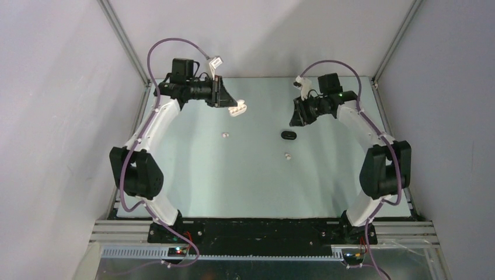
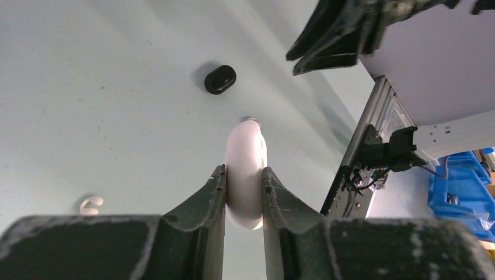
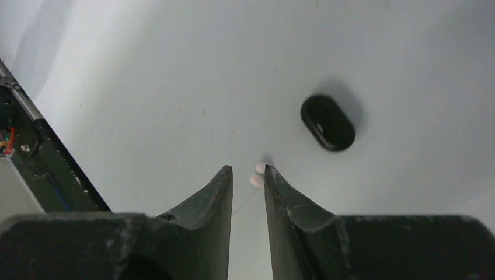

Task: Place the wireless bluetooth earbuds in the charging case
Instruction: Pick up the earbud from the center of the board.

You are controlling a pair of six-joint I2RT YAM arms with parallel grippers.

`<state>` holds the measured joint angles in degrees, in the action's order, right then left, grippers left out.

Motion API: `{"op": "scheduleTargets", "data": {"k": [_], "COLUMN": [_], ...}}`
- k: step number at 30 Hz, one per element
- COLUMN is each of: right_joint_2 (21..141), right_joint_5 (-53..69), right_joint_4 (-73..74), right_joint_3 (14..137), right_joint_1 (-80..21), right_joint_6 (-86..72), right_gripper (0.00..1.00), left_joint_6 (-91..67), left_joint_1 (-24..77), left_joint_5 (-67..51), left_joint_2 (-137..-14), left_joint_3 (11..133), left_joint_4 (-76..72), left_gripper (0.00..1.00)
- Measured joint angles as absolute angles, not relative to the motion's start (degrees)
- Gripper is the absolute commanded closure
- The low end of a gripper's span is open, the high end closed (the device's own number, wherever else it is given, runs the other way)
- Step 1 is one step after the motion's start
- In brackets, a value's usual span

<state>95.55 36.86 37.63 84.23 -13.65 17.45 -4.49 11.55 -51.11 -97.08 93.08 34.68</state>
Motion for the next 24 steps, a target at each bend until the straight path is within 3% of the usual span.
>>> {"op": "scheduleTargets", "data": {"k": [11,24], "right_joint_2": [104.6,110.45], "right_joint_5": [30.98,29.85], "right_joint_4": [40.91,40.84], "right_joint_3": [78.54,78.46], "right_joint_1": [-12.08,-12.45], "right_joint_6": [1.06,-1.39], "right_gripper": [0.72,0.67], "left_joint_6": [-3.88,-2.5], "left_joint_1": [11.55,11.55], "left_joint_5": [-50.94,-49.54], "left_joint_2": [-94.04,-92.2], "left_joint_3": [92.51,90.85], "left_joint_4": [35.2,36.29], "left_gripper": [1.0,1.0]}}
